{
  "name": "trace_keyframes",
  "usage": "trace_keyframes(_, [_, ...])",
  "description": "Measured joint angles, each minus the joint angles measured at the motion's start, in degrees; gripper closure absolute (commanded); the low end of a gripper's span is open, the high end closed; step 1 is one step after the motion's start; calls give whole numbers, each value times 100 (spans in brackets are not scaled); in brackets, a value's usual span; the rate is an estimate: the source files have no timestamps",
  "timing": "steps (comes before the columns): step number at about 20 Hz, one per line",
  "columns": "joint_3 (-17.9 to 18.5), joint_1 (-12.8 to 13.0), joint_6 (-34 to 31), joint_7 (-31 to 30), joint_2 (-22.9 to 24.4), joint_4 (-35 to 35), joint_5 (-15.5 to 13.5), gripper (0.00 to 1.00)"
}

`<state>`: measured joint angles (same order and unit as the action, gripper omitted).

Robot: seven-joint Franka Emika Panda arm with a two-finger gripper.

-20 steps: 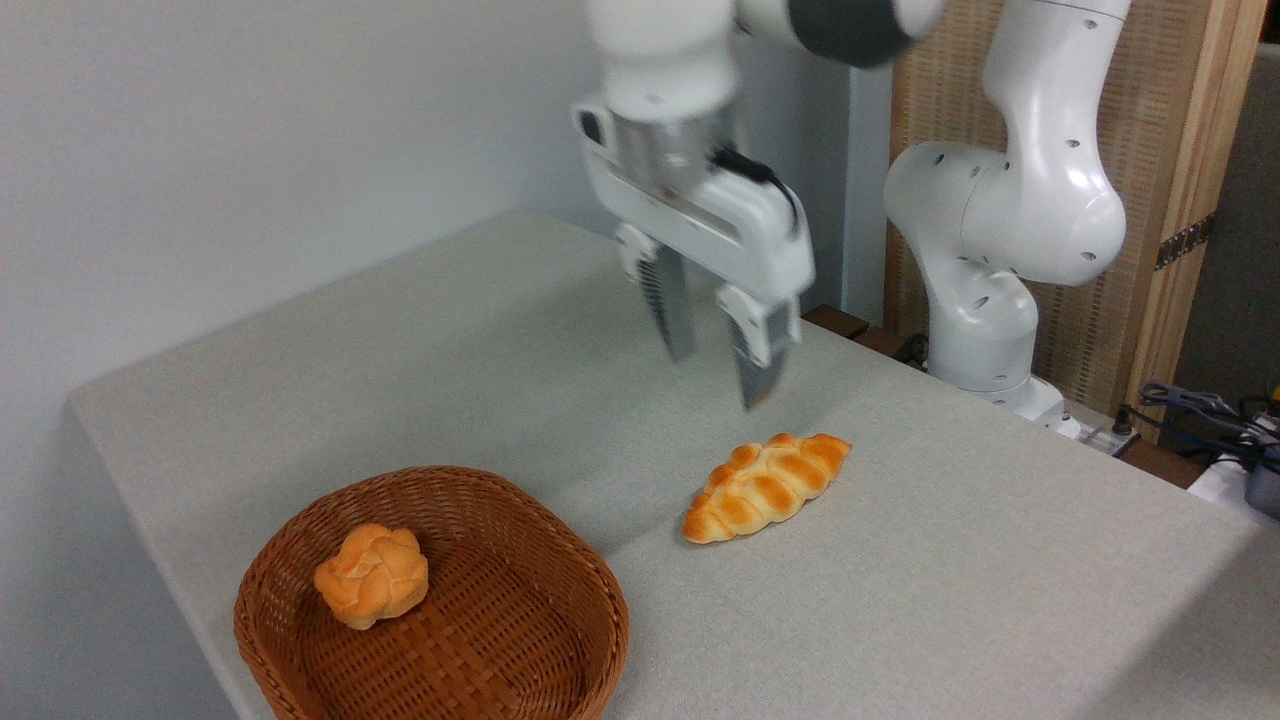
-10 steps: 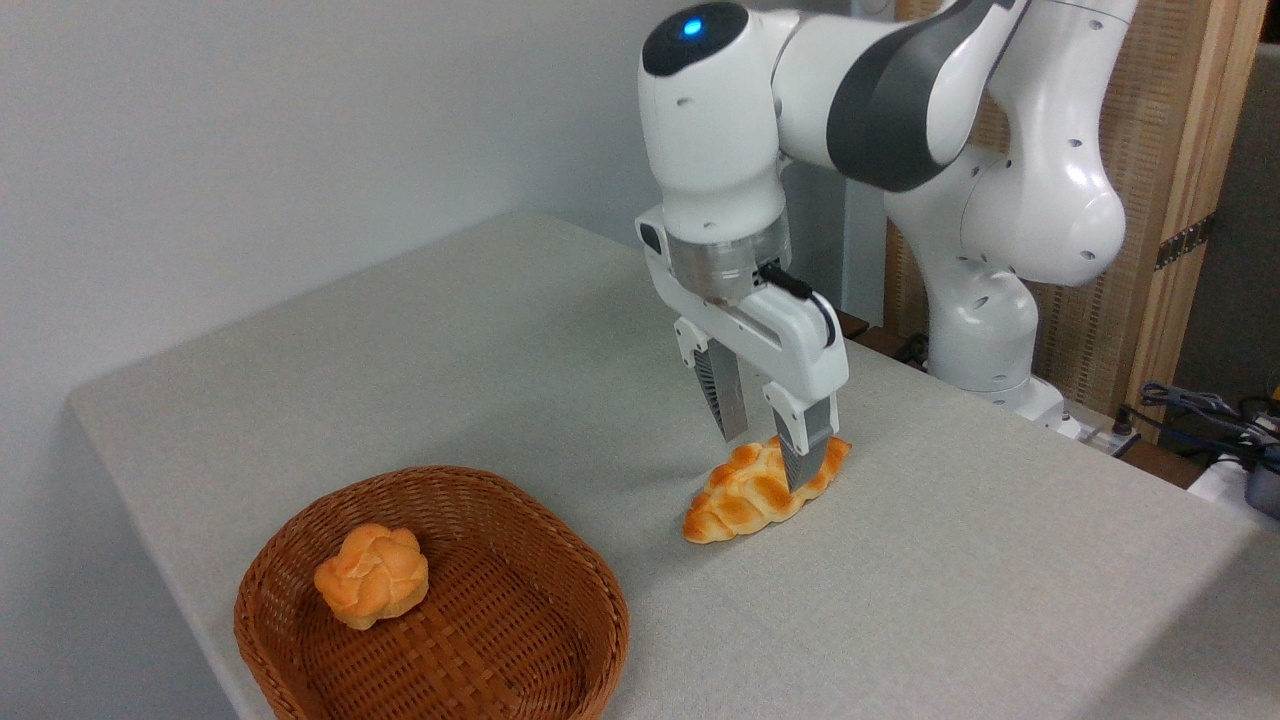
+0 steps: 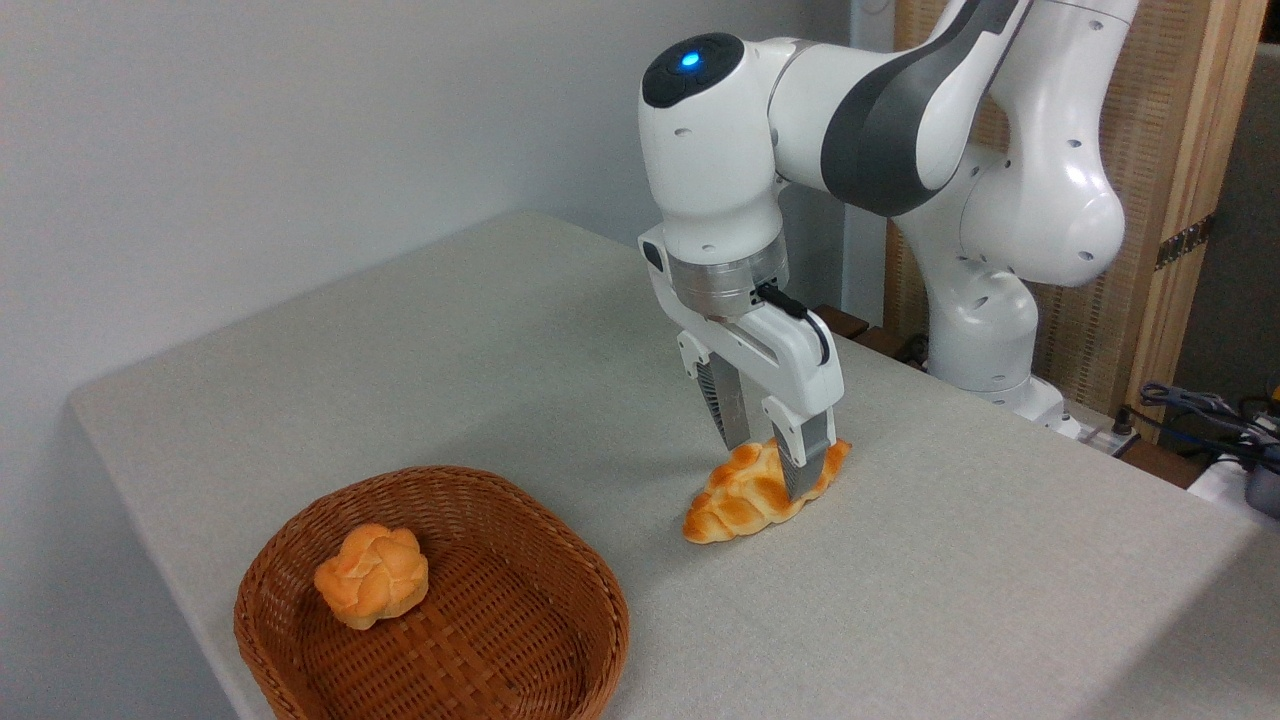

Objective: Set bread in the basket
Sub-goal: 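Close the gripper on the middle of the braided roll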

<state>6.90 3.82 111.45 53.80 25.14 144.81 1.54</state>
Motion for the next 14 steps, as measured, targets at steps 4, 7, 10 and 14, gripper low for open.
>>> trace_keyframes(4, [0, 6, 12, 30, -6, 24, 6, 18])
trace_keyframes(7, [0, 6, 13, 259, -19, 50, 8, 57])
trace_keyframes(10, [0, 6, 14, 324, -22, 56, 8, 58])
trace_keyframes(14, [0, 6, 14, 332, -26, 60, 27, 58])
